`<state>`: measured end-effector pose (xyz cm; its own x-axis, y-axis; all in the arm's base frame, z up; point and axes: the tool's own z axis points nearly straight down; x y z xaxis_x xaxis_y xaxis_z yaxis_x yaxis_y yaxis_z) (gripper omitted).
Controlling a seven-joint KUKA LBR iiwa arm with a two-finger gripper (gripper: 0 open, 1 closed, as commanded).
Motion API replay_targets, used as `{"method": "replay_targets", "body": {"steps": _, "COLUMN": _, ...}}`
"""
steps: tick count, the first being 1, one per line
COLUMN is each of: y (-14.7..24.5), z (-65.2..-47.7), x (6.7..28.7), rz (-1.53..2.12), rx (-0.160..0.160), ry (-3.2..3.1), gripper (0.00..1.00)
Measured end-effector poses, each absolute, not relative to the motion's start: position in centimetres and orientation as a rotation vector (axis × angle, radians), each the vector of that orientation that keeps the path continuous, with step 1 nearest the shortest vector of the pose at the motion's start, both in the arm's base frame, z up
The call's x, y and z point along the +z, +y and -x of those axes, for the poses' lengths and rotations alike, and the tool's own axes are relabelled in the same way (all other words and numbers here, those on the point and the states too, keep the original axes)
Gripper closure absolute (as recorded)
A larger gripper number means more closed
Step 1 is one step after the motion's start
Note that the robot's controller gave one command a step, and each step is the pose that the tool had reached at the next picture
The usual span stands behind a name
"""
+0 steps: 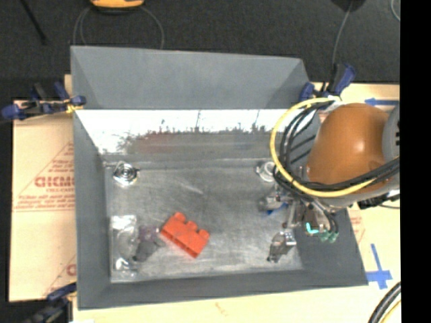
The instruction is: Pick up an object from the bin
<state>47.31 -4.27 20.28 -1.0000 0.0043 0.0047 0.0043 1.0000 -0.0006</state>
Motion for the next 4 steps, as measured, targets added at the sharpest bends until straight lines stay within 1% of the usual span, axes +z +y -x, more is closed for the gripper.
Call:
{"method": "replay_targets", "body": {"steps": 1, "y": -13.7, "z": -57.0, "x": 7.3, "rz": -0.386, "rx": 0.003, "ry": -3.127, "gripper": 0.0}}
{"method": "replay_targets", "body": {"steps": 2, "y": -15.1, "z": -58.7, "x": 10.3, "rz": -0.318, "rx": 0.003, "ry": -3.135, "gripper": 0.0}}
{"method": "replay_targets", "body": {"steps": 3, "y": -16.3, "z": -58.9, "x": 10.9, "rz": -0.436, "rx": 0.005, "ry": -3.118, "gripper": 0.0}}
{"method": "replay_targets", "body": {"steps": 4, "y": -15.7, "z": -60.8, "x": 7.6, "rz": -0.703, "rx": -0.017, "ry": -3.068, "gripper": 0.0}}
